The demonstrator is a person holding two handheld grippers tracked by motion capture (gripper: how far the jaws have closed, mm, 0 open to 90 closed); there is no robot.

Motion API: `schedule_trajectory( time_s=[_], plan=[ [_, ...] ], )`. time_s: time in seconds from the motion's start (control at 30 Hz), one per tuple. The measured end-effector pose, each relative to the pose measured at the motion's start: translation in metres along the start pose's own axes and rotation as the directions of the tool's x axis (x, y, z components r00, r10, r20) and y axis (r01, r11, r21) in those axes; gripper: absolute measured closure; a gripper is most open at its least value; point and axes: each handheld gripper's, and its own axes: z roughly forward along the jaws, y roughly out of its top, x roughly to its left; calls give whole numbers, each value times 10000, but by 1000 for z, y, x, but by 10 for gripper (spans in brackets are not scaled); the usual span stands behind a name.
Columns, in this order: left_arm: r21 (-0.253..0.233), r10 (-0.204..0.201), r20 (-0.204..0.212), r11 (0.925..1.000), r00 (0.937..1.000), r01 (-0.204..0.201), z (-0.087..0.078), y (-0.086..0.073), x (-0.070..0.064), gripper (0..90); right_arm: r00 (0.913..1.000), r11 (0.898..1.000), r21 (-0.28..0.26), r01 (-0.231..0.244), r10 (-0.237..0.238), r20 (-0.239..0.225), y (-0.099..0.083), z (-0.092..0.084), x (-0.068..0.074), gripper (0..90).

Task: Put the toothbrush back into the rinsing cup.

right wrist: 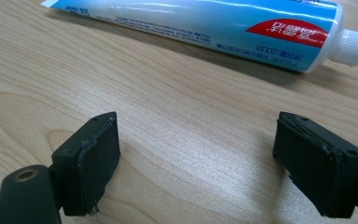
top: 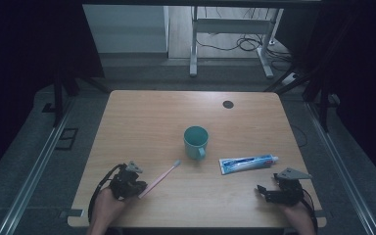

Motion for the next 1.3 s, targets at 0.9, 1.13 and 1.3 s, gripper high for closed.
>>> schedule_trajectory(
  time_s=[0.9, 1.13, 1.3],
  plan=[
    [1345, 442, -193, 9900, 9988, -412, -4, 51, -11, 541, 10000, 10000, -10, 10, -10, -4, 0, 0, 0, 142],
    [2033, 553, -170, 9778, 9983, -507, 5, 63, -13, 518, 10000, 10000, -8, 22, -22, -1, 0, 0, 0, 142],
    [2484, 643, -148, 9669, 9978, -587, 13, 71, -15, 526, 10000, 10000, -11, 10, -10, -1, 0, 0, 0, 142]
  ],
)
